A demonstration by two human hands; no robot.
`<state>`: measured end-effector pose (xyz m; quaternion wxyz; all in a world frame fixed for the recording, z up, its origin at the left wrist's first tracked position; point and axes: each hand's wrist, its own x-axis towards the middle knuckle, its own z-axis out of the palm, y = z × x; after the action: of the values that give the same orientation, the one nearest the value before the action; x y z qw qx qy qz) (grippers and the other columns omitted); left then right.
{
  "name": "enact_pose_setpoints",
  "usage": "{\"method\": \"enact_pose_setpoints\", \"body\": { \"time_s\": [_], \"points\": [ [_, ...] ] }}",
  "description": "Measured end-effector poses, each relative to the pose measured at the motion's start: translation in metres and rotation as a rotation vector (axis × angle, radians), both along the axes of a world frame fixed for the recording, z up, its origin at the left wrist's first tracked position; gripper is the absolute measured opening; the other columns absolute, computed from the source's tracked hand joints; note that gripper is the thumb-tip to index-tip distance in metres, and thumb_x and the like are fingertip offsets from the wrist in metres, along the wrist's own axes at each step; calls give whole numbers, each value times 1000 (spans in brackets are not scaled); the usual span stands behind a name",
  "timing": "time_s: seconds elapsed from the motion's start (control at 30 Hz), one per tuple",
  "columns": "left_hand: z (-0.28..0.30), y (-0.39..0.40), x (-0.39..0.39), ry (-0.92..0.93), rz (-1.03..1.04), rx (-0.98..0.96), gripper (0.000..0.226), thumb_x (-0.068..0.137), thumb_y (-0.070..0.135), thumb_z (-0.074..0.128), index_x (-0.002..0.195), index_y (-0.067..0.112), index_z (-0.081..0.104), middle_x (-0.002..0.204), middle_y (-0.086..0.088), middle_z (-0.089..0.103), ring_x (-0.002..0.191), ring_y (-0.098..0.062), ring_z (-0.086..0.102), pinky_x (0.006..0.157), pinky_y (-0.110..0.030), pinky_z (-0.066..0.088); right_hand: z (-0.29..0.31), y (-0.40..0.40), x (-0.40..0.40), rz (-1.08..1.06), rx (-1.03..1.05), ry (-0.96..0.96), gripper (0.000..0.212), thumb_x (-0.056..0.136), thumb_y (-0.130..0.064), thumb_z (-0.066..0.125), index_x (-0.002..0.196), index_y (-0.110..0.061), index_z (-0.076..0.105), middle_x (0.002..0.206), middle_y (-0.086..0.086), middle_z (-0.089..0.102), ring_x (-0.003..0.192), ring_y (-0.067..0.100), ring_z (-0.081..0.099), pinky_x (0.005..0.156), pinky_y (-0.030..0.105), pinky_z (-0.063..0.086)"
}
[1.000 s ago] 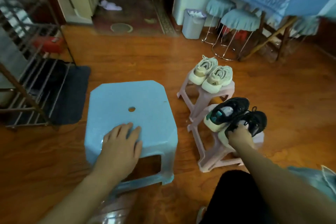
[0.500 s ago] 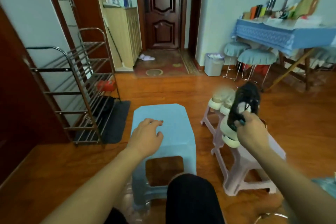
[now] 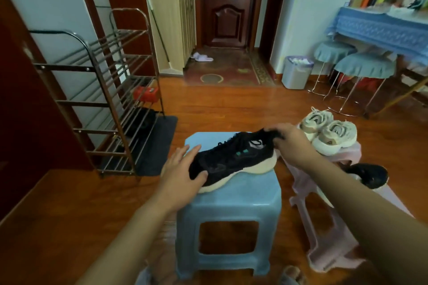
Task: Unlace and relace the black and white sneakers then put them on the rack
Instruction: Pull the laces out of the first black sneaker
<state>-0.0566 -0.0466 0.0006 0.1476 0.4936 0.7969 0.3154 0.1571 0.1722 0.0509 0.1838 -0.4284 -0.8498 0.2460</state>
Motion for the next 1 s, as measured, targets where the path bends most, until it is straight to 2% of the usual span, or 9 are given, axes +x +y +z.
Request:
{"method": "enact_pose_setpoints", "body": {
  "time_s": [0.1,0.2,0.3,0.4,0.53,0.6,0.73,0.83,1.0],
  "points": [
    [-17,5,12,-74,-1,-58,57,95,53,59,147,41,39,137,11,42,135,-16,39,108,-36,38,-37,-2,-14,-212,-131,270,64,95,-18,61,152,-27,33,148,9,46,123,27,56,102,52,49],
    [-14,4,29,130,-24,-123,39,94,64,52,124,40,46,115,16,44,113,-11,46,97,-35,43,-55,-31,-23,-116,-503,393,49,101,-27,57,146,-38,41,140,-3,55,118,18,62,93,46,57],
    [-16,5,32,46,-74,-8,16,95,51,60,96,36,52,98,19,45,100,-6,48,85,-29,44,-55,-42,-35,39,-579,365,39,103,-25,55,138,-41,50,124,-9,64,109,15,67,90,44,59],
    [-23,21,26,-61,-54,121,13,95,33,65,89,37,54,99,19,47,96,1,49,80,-22,39,-54,-39,-33,-4,-552,278,28,102,-23,54,127,-31,61,109,-5,72,101,15,70,93,46,57],
    [-13,54,19,-196,13,305,43,98,30,63,137,39,50,124,24,39,122,5,40,99,-10,32,-38,-36,-28,-123,-508,365,29,102,-5,49,121,-22,64,107,1,68,93,18,70,86,40,60],
    [-10,70,14,-160,-23,302,51,99,32,61,147,39,44,141,20,34,135,5,27,107,-12,22,-26,-32,-31,-155,-483,496,35,100,1,46,117,-23,66,106,2,68,91,18,69,82,37,60],
    [-8,88,7,-131,-50,334,37,98,26,64,134,31,58,140,13,45,137,-5,35,114,-21,28,-14,-32,-45,-19,-471,453,18,104,-26,52,113,-31,67,96,-5,71,80,10,69,71,27,58],
    [-4,89,1,-146,-61,363,25,95,17,66,113,32,60,121,16,53,123,-3,44,102,-7,30,-10,-32,-47,69,-423,395,10,101,-26,59,105,-27,68,70,-2,66,60,10,60,61,24,51],
    [-1,87,-6,-104,-93,344,25,89,12,68,99,33,57,112,15,53,117,-1,41,96,-5,27,-1,-29,-40,109,-507,309,28,101,-26,58,82,-10,70,66,3,58,62,18,50,62,33,44]
  ]
}}
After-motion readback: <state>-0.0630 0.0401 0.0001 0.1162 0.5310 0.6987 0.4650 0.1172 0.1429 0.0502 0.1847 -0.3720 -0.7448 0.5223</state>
